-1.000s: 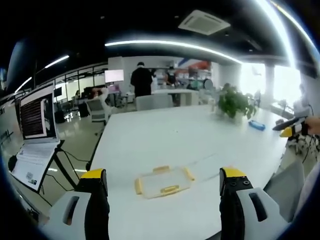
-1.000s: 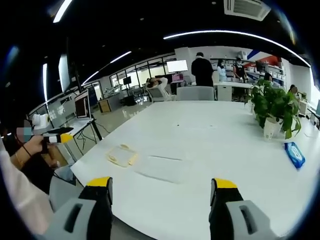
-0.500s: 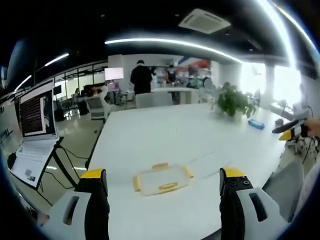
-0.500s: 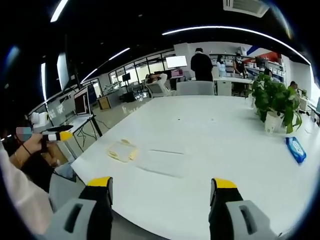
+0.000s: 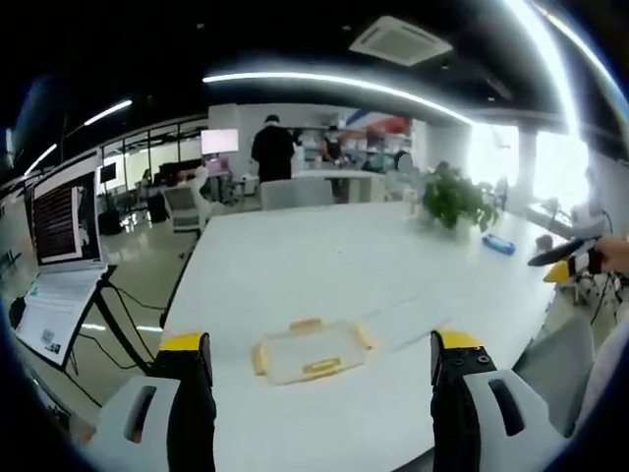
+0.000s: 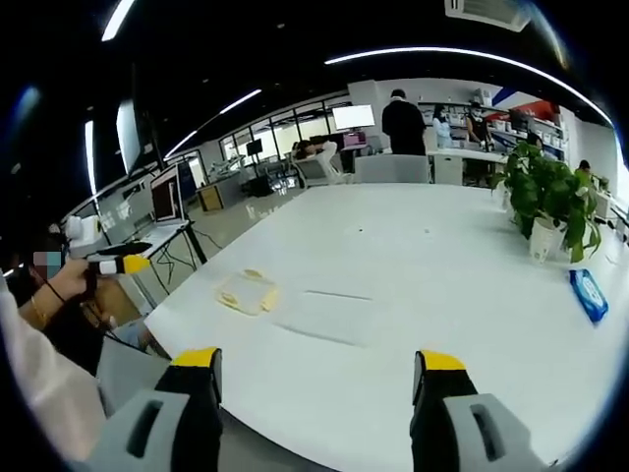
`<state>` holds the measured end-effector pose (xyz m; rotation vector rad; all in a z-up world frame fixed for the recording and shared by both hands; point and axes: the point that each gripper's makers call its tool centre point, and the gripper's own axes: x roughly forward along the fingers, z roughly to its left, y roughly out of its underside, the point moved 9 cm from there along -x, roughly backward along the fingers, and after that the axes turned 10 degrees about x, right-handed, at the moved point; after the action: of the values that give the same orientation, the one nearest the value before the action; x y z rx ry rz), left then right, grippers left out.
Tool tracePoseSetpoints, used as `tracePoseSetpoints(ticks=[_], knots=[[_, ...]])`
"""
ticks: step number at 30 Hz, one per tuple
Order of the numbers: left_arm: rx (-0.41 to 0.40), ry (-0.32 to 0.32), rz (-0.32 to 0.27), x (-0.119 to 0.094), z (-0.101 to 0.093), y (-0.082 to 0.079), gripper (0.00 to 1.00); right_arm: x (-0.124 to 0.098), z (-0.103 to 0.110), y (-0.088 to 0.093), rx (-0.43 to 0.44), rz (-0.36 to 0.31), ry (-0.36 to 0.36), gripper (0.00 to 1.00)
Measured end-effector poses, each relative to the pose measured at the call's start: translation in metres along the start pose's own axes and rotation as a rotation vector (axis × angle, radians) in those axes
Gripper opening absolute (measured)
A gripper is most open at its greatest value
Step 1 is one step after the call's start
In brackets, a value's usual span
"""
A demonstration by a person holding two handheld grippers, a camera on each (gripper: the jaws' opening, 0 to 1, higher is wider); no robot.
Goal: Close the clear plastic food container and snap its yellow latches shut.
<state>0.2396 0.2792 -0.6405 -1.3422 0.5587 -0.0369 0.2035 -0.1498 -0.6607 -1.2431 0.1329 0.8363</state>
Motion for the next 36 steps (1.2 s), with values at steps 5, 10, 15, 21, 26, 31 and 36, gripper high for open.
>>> tracePoseSetpoints(ticks=[5,10,15,21,26,31,36], knots=[[0.009,0.014,0.007,0.003,-0.001,0.0,0.9,0.005,0.0,0.0,-0.005,0.009,-0.009,0.8],[0.014,0.02,0.02,0.005,0.001,0.001,0.9,0.011,0.001,-0.002,-0.003,0.015,-0.021,0.8],[0.013,0.02,0.034,0.009,0.005,0.004,0.9,0.018,0.003,-0.005,-0.016,0.032,-0.035,0.79],[0.018,0.015,0.042,0.014,0.011,0.005,0.9,0.025,0.001,-0.008,-0.027,0.048,-0.038,0.79],[0.019,0.032,0.073,0.02,0.014,0.011,0.88,0.032,0.002,-0.009,-0.038,0.056,-0.038,0.78],[-0.003,0.06,0.101,0.028,0.016,0.021,0.87,0.04,0.004,-0.007,-0.035,0.075,-0.046,0.78],[-0.012,0.068,0.116,0.034,0.015,0.026,0.87,0.049,0.008,-0.008,-0.039,0.09,-0.06,0.78]])
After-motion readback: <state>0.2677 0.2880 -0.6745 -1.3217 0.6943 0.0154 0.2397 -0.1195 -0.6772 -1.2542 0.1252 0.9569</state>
